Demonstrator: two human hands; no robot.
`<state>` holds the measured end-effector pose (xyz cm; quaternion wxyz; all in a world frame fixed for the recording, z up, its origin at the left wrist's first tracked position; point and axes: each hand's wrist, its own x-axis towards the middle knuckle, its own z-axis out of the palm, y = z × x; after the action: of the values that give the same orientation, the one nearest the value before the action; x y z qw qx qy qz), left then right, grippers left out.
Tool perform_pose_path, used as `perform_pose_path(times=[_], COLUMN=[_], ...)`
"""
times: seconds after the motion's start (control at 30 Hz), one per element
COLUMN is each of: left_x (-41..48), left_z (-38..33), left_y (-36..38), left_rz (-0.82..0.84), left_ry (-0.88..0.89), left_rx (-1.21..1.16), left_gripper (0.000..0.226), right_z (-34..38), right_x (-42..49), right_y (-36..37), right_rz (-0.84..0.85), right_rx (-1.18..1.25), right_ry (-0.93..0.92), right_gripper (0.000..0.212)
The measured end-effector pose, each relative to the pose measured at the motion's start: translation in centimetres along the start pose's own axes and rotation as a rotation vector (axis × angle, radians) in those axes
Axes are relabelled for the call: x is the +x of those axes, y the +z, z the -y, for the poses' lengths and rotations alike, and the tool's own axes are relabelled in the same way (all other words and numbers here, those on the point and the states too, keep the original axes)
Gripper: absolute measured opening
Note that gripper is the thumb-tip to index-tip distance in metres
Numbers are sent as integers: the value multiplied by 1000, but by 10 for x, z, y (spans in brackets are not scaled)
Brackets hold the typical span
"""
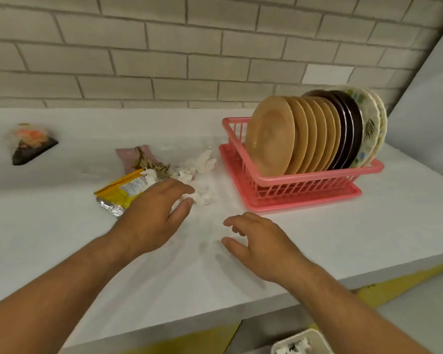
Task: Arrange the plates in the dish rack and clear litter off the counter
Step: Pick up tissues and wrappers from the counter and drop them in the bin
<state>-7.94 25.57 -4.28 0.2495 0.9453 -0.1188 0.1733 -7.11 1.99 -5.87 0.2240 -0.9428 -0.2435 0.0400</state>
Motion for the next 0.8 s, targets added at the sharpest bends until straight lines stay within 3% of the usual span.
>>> perform_pose_path(times=[0.2,0.4,0.53,0.67,0.8], left_x=[-4,-12,-13,-12,-7], left_z=[65,91,99,103,101], left_y=[-35,-46,-43,-38,-35], left_rz=[-28,8,44,39,18], left_ry=[-62,-76,-59,-26,-8], left_rx=[7,-38,-38,-70,-90], left_gripper=[21,24,24,20,21], right_z=[68,99,101,97,92], right_x=[33,55,62,58,59], right_y=[47,73,80,72,52], right_rz=[-37,-106,-60,-265,-358], right_rx=[41,18,-125,179,346], right_ry=[1,67,95,137,180], right_gripper=[40,57,28,6,37])
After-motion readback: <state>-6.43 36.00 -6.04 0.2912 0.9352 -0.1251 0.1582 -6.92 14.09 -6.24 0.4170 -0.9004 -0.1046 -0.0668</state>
